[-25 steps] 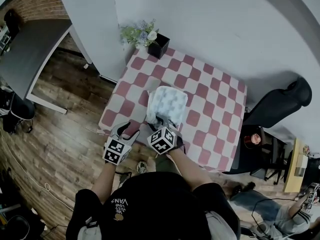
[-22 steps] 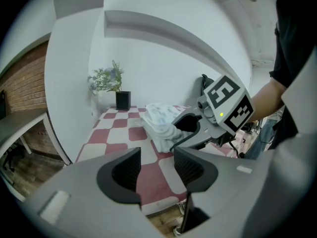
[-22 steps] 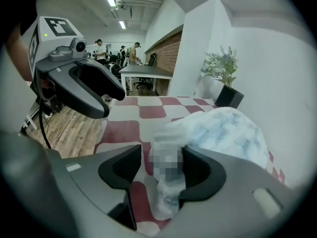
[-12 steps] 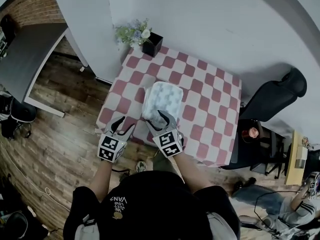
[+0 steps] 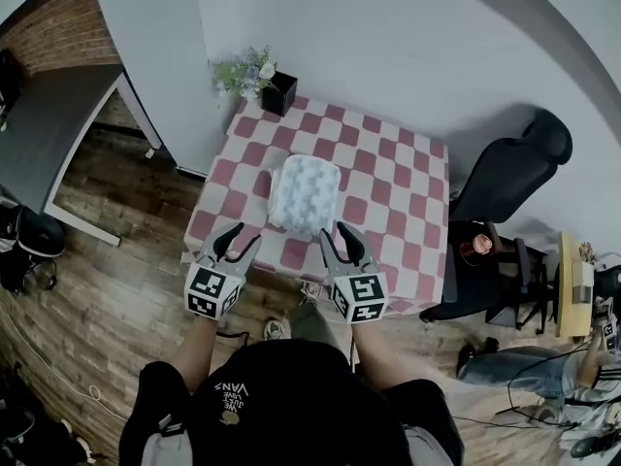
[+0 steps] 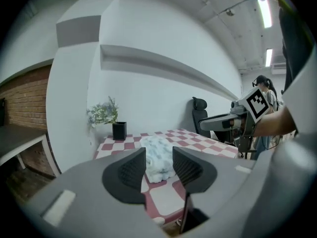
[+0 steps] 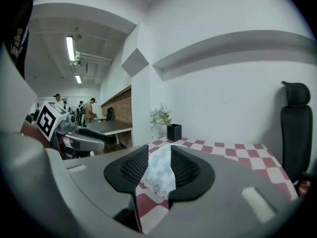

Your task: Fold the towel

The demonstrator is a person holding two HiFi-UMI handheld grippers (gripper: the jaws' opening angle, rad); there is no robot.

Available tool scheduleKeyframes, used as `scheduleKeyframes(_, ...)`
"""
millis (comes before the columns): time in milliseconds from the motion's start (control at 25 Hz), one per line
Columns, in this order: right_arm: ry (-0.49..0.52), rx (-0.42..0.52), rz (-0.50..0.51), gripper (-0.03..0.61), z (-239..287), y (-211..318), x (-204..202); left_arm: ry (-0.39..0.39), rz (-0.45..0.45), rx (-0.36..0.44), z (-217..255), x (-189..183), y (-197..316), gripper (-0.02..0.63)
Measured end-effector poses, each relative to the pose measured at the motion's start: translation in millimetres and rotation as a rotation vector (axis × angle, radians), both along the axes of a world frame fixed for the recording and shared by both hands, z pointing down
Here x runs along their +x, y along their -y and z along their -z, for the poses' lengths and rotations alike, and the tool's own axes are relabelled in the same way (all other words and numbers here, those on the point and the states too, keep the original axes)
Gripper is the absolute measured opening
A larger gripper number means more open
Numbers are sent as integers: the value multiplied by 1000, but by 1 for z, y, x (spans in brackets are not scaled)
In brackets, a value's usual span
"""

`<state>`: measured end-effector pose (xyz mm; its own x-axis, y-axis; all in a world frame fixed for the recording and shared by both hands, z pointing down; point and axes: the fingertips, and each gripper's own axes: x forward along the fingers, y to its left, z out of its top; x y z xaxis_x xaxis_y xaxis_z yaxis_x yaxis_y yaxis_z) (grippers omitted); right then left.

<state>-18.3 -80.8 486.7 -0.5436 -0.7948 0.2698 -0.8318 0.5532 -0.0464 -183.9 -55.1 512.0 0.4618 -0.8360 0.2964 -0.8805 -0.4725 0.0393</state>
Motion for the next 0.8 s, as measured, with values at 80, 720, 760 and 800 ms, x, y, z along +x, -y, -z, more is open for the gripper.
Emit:
scheduleKeyframes(80,26,14,-39,114,10,-12,13,-16,-7,17,8,3,-9,146)
scheduleKeyframes(720,70,-23,-88,5,17,-73,71,-46,59,33,28,31,-69,10)
scheduleKeyframes(760,72,-29,-86,5,17,-77,75,-48,68,31,29,35,-74,10)
scheduleKeyframes(800,74,-35,-83,5,17,-80,80,-52,76,30,30,38,-79,9)
